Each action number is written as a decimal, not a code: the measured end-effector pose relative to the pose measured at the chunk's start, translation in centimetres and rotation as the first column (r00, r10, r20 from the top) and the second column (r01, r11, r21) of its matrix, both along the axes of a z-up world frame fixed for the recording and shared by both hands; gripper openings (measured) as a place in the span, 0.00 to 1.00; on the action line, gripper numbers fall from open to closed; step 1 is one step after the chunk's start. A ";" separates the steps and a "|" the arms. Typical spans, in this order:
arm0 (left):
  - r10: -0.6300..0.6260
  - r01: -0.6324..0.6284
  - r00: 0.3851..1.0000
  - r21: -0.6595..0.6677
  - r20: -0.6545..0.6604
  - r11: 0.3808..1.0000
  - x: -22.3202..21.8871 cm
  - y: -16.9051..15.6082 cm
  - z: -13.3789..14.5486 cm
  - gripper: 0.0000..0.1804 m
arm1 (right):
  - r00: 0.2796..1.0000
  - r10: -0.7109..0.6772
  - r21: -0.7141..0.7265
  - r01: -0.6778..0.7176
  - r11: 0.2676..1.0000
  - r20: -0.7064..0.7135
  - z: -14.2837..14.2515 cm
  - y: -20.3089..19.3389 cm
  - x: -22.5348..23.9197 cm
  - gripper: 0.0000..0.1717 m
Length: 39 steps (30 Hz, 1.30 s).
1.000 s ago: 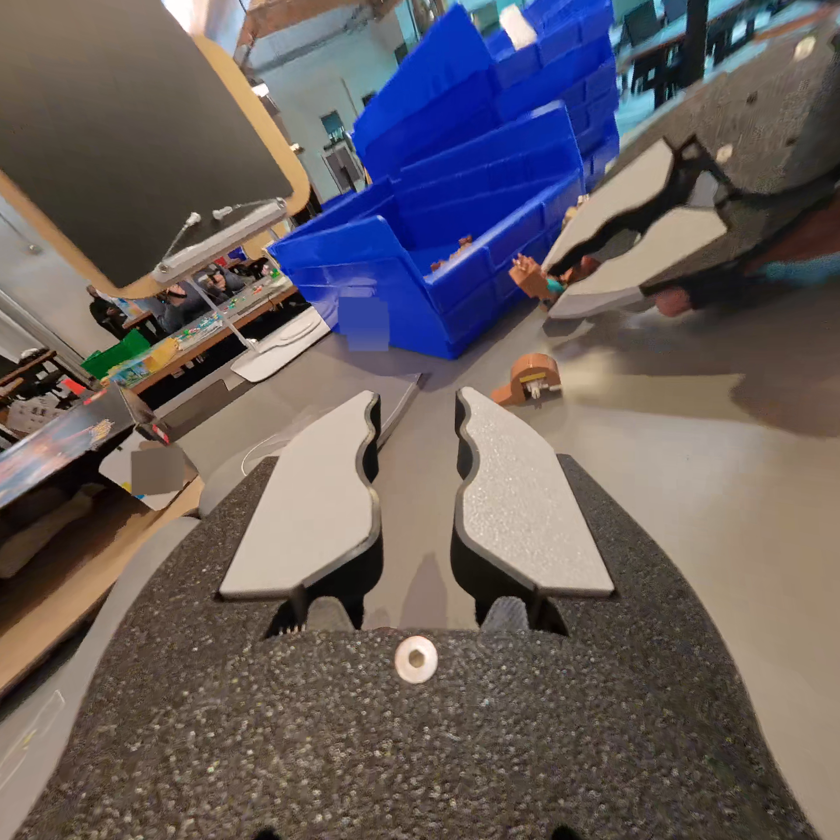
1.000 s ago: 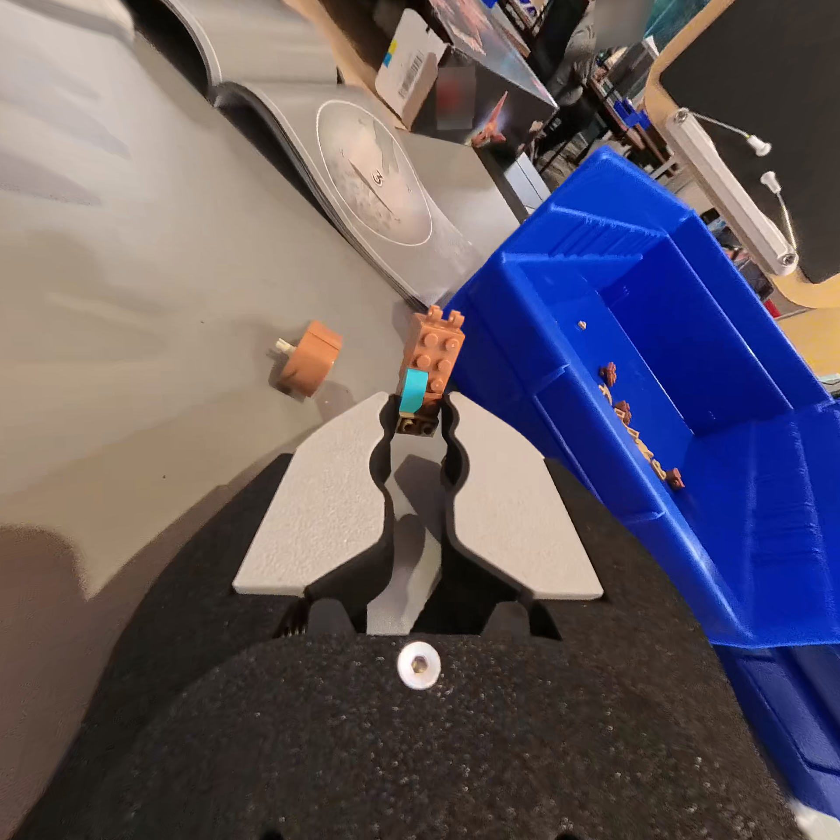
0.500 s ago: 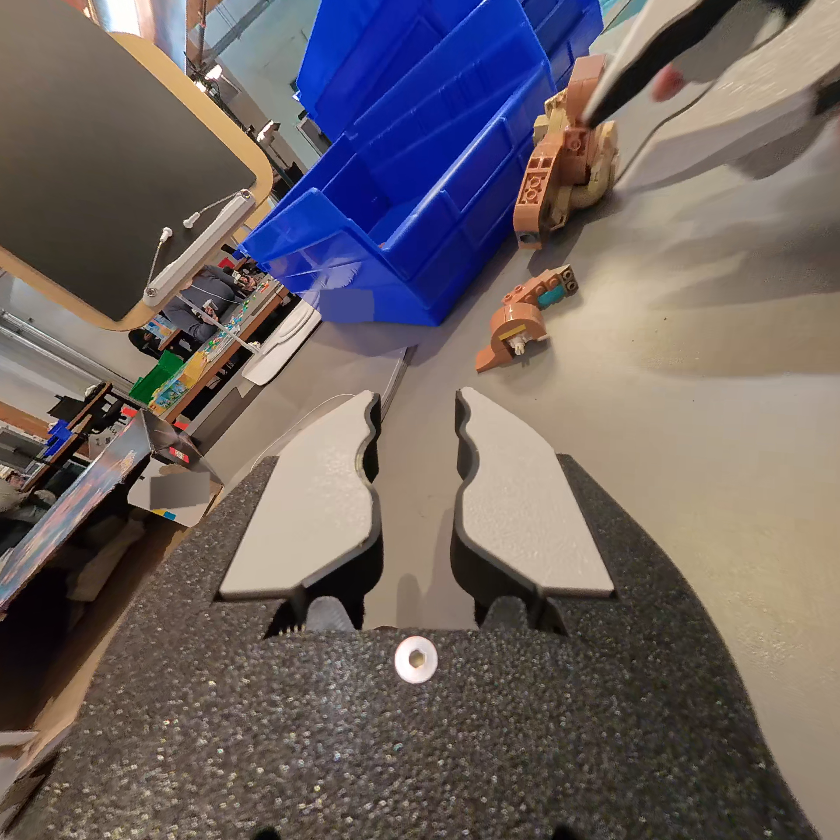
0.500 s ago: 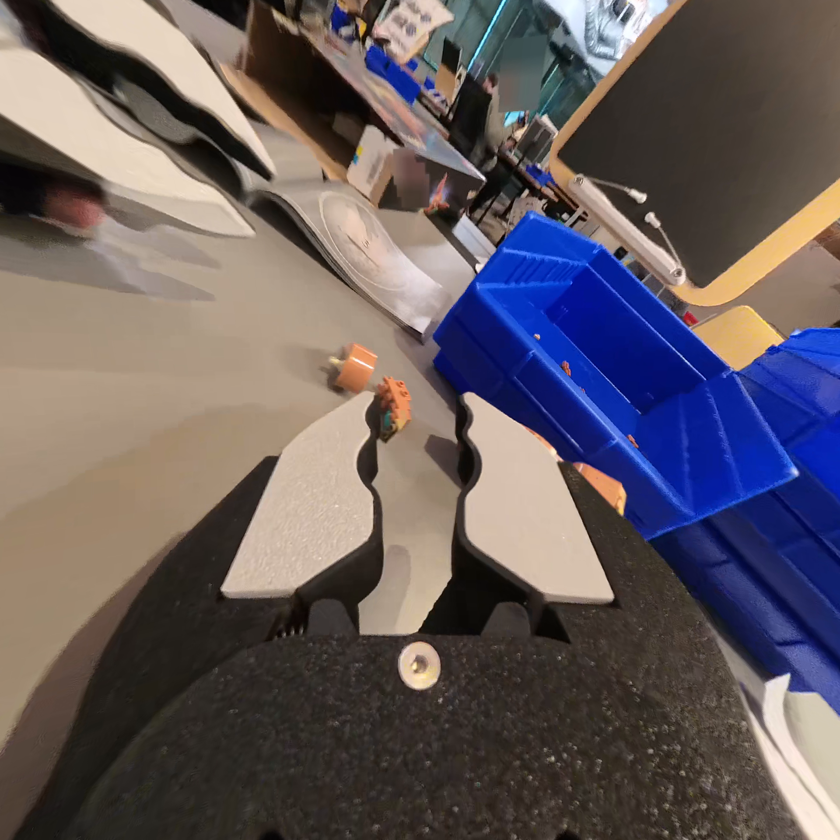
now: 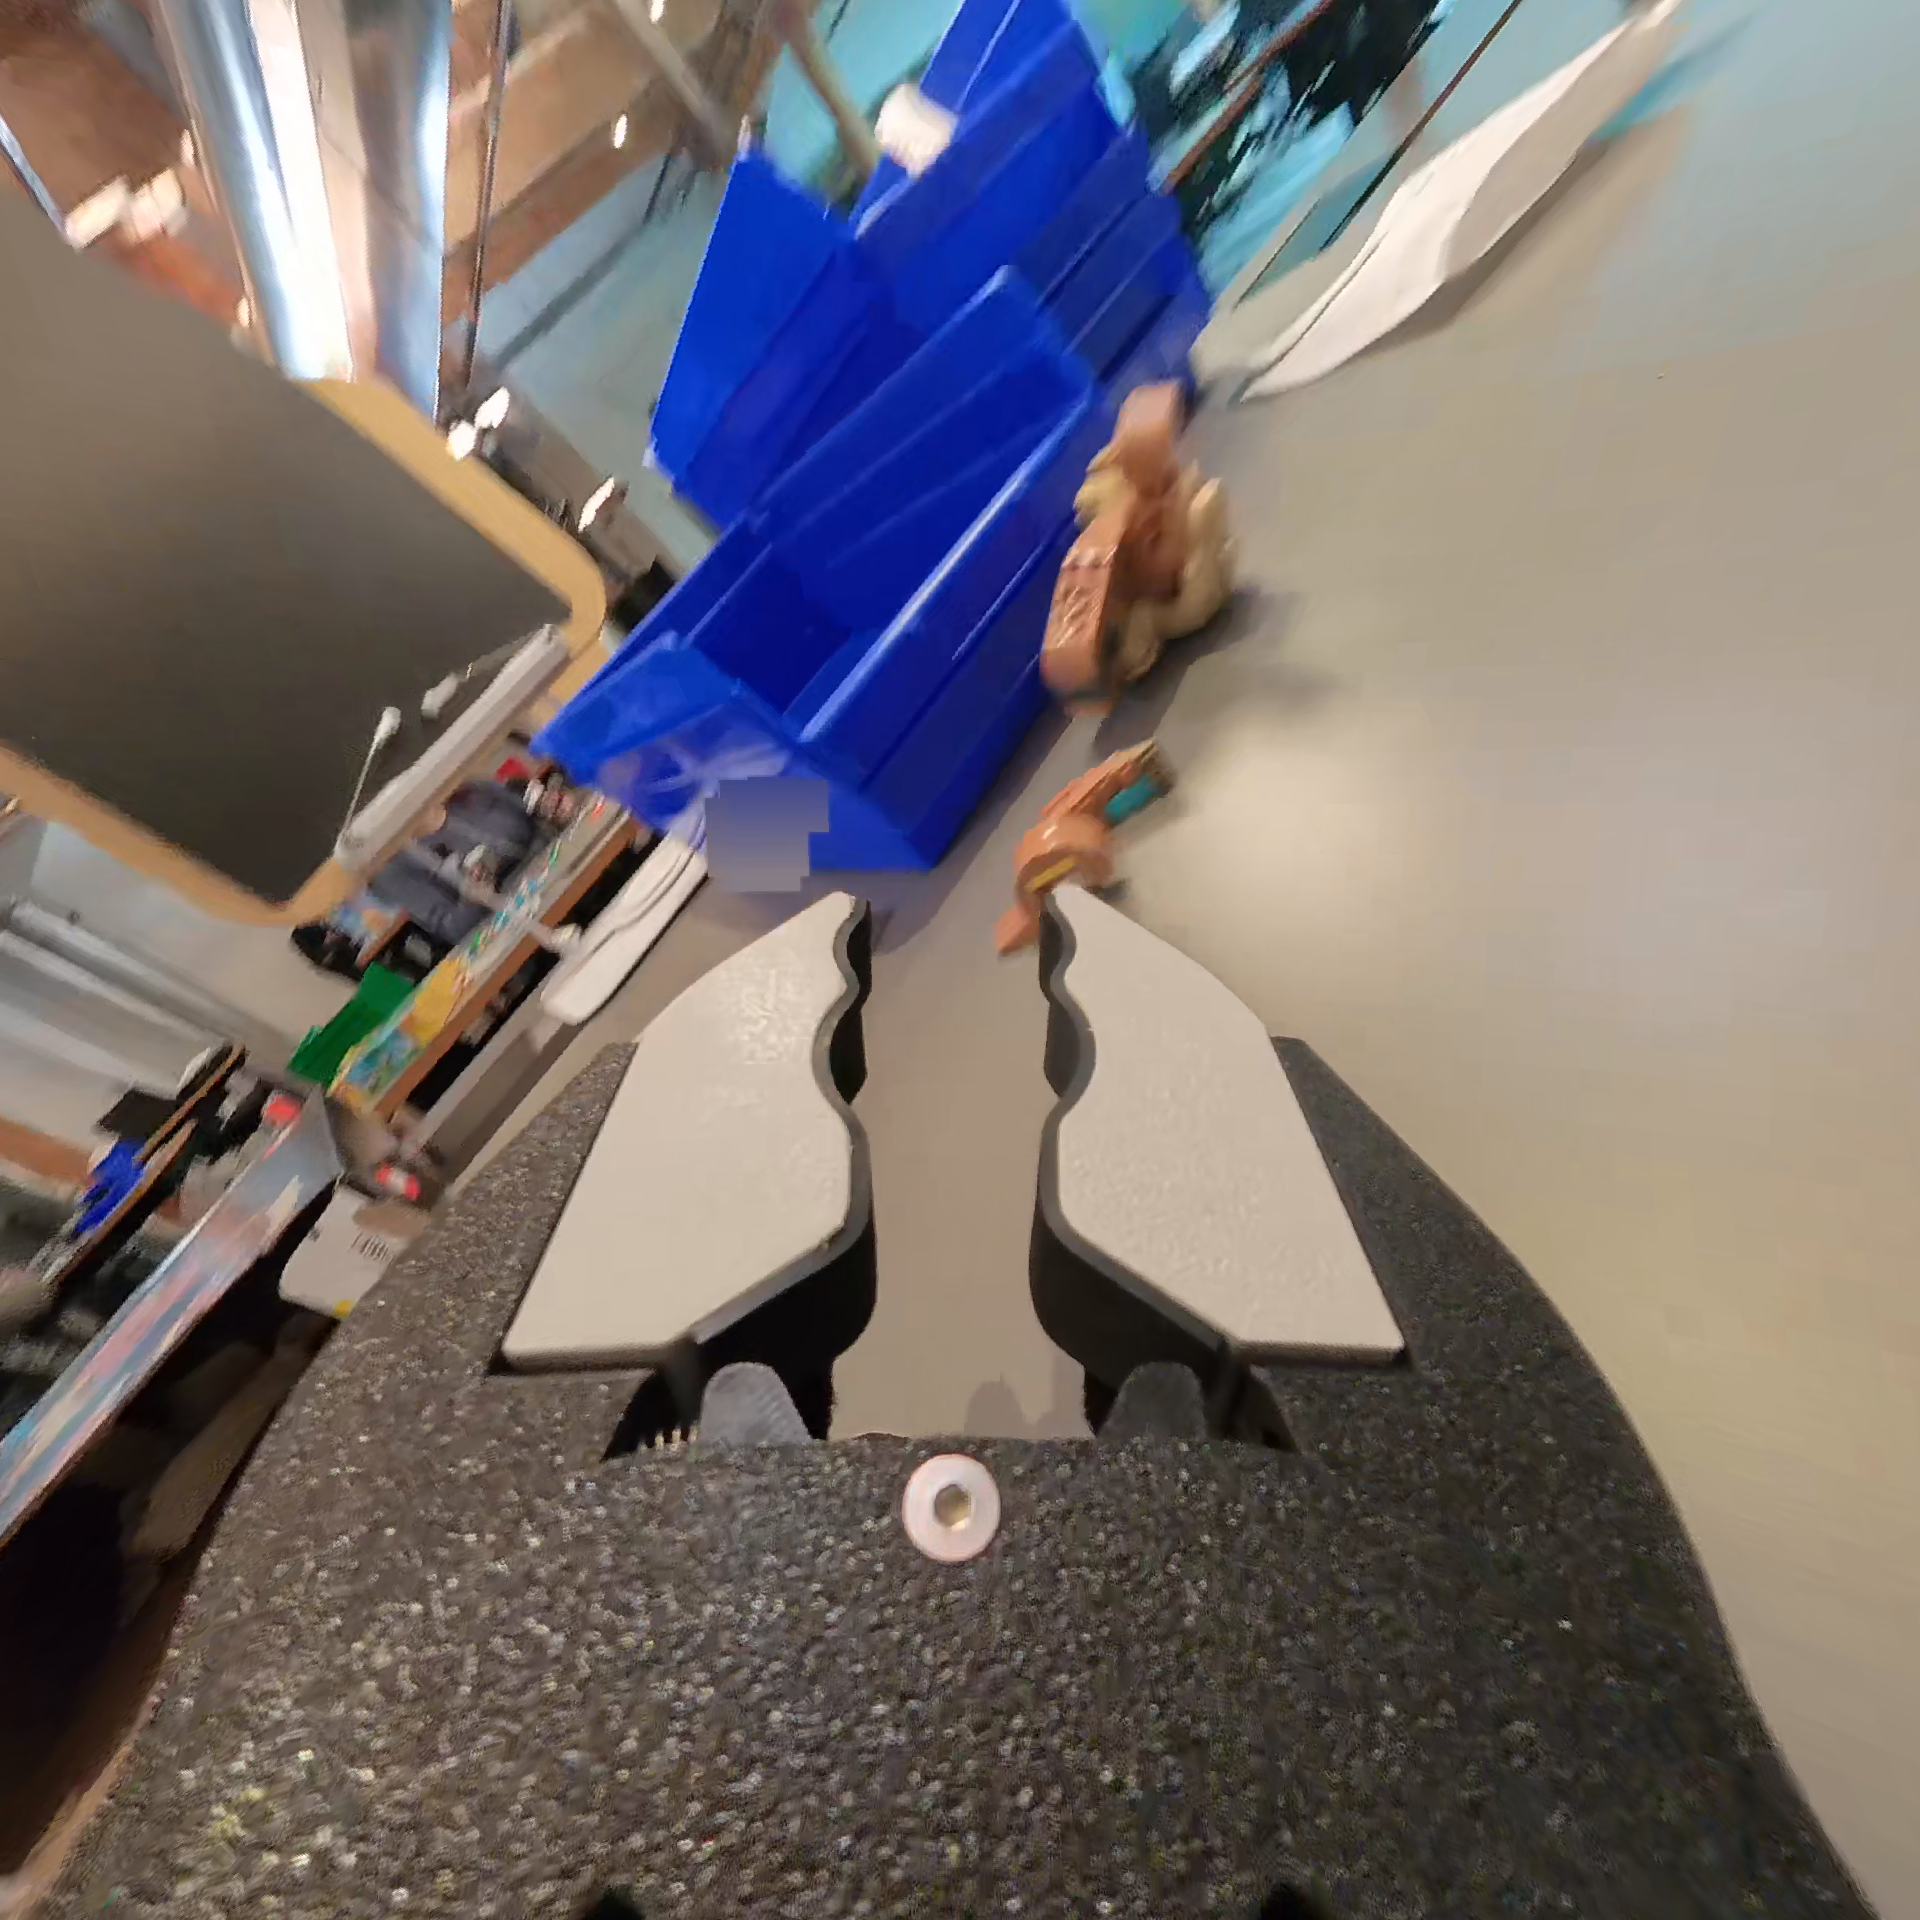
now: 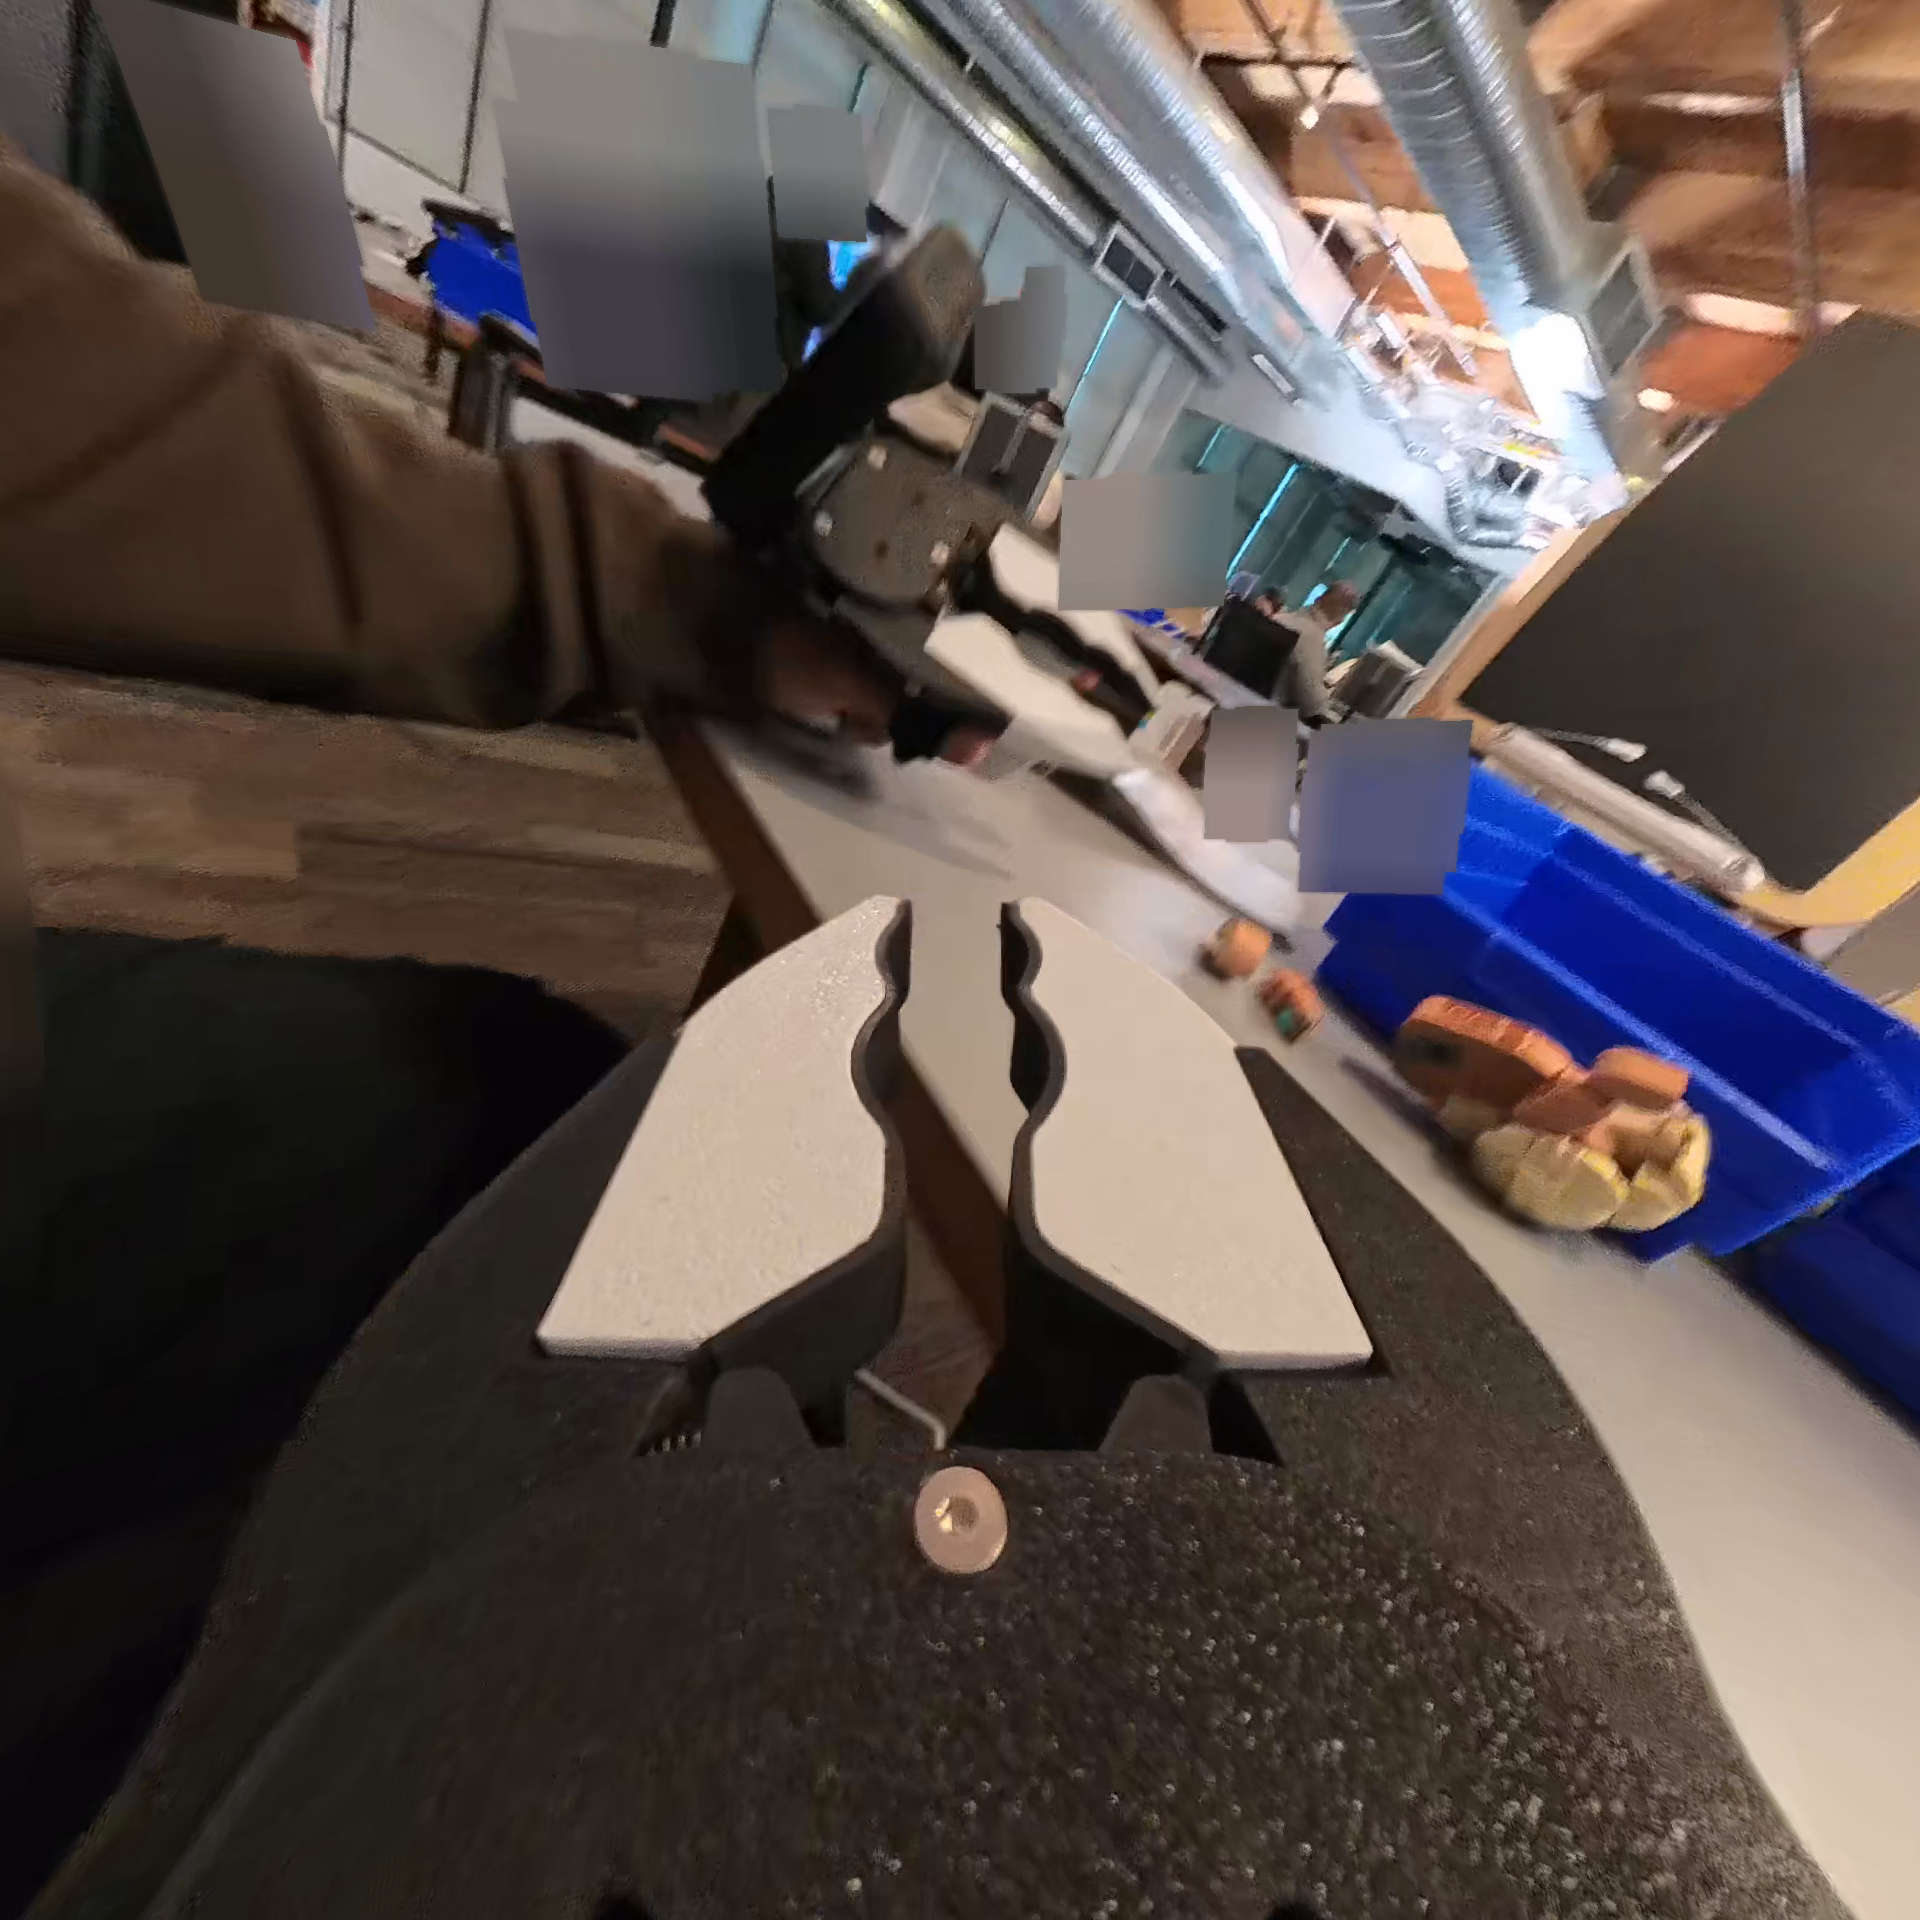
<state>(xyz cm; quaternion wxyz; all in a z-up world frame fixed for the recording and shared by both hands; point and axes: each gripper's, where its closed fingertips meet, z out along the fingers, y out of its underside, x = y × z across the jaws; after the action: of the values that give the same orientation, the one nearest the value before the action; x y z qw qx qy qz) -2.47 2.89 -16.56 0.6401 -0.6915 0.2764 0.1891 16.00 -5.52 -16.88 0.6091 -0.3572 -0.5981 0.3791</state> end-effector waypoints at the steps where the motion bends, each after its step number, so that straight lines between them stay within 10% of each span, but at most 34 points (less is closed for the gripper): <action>1: -0.053 0.053 0.999 0.025 0.002 0.998 1.6 -0.8 0.4 0.17 | 1.000 0.008 -0.009 -0.008 1.000 0.020 -1.0 -0.8 1.0 0.09; 7: -0.584 0.584 0.808 0.238 -0.076 0.776 19.7 -11.4 0.3 0.05 | 0.992 -0.057 -0.141 0.073 0.987 0.110 -6.1 -2.5 8.7 0.09; 13: -0.770 0.743 0.638 -0.243 -0.027 0.624 31.8 -9.1 -18.1 0.09 | 0.927 -0.334 -0.219 0.365 0.905 0.168 -10.1 0.3 19.0 0.09; 17: -0.625 0.576 0.767 -0.589 0.149 0.567 29.9 2.2 -34.4 0.10 | 0.793 -0.574 -0.285 0.609 0.740 0.204 -15.1 2.9 28.0 0.09; 25: -0.159 -0.079 0.977 -0.936 -0.140 0.342 15.7 17.9 -64.3 0.13 | 0.519 -0.741 -0.458 0.830 0.318 0.426 -31.0 2.6 43.4 0.09; 30: 0.178 -0.125 0.980 -0.964 -0.084 0.236 12.2 20.3 -73.4 0.14 | 0.477 -0.711 -0.619 0.782 0.074 0.517 -41.8 -0.4 46.8 0.10; 39: 0.322 -0.057 0.945 -0.945 0.052 0.321 6.6 25.6 -81.2 0.18 | 0.418 -0.641 -0.694 0.671 -0.260 0.644 -55.9 -5.6 48.7 0.11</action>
<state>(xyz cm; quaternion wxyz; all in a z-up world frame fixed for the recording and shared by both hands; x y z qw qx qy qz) 4.16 28.53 -97.72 0.1300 -0.9759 0.1748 -0.0102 64.72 -11.07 -72.80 0.3591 -0.8995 0.0417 0.2456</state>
